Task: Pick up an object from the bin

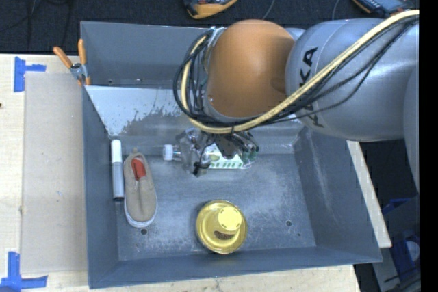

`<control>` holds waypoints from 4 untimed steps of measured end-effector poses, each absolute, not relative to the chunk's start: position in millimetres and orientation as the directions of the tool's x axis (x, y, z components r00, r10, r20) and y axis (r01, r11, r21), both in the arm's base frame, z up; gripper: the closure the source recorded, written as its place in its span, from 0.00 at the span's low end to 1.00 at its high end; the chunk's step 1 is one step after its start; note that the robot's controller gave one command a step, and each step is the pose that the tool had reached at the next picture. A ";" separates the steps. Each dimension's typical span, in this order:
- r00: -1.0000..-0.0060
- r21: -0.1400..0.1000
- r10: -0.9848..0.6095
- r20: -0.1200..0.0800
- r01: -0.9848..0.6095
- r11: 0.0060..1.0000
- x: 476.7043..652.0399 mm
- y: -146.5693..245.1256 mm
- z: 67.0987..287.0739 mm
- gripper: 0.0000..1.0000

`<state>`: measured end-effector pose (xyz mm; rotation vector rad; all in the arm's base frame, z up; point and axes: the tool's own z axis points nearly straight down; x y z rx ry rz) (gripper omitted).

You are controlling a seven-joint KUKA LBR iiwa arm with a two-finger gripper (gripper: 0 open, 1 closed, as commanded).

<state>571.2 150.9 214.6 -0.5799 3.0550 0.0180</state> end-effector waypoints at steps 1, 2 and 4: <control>-0.675 -0.012 -0.737 -0.036 -0.737 0.676 614.1 134.5 222.9 1.00; -0.615 -0.007 -0.788 -0.032 -0.788 0.615 599.6 215.2 142.1 1.00; -0.460 -0.019 -0.887 -0.036 -0.887 0.461 621.5 223.7 83.2 0.00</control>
Offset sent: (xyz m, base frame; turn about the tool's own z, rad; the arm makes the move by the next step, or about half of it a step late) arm 0.0418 -0.0163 0.0083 -0.4555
